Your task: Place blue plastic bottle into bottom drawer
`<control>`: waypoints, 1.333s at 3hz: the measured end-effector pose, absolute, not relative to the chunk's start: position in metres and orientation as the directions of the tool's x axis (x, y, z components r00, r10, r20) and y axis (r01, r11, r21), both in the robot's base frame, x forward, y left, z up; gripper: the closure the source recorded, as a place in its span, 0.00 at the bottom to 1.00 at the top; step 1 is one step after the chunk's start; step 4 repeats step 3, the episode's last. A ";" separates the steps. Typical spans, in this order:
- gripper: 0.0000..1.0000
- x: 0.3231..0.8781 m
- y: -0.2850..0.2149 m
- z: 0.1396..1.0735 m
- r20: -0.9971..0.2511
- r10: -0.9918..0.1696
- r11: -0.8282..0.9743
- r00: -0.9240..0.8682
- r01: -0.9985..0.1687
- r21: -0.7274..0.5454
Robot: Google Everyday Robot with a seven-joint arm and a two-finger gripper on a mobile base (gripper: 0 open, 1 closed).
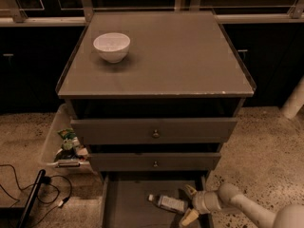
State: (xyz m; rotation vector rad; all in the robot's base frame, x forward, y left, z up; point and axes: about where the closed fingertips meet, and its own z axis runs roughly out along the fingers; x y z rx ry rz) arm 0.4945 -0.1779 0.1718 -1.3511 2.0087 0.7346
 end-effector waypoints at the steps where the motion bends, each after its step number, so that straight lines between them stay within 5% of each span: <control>1: 0.00 0.466 -0.202 0.215 -0.750 -0.630 0.315 -0.203 -0.949 -0.008; 3: 0.00 0.398 -0.290 0.313 -0.748 -0.658 0.370 -0.086 -0.902 -0.222; 4: 0.00 0.398 -0.290 0.313 -0.748 -0.658 0.370 -0.086 -0.902 -0.222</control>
Offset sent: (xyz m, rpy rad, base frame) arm -0.1339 -0.1350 0.1707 -0.1136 -0.3985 -0.0504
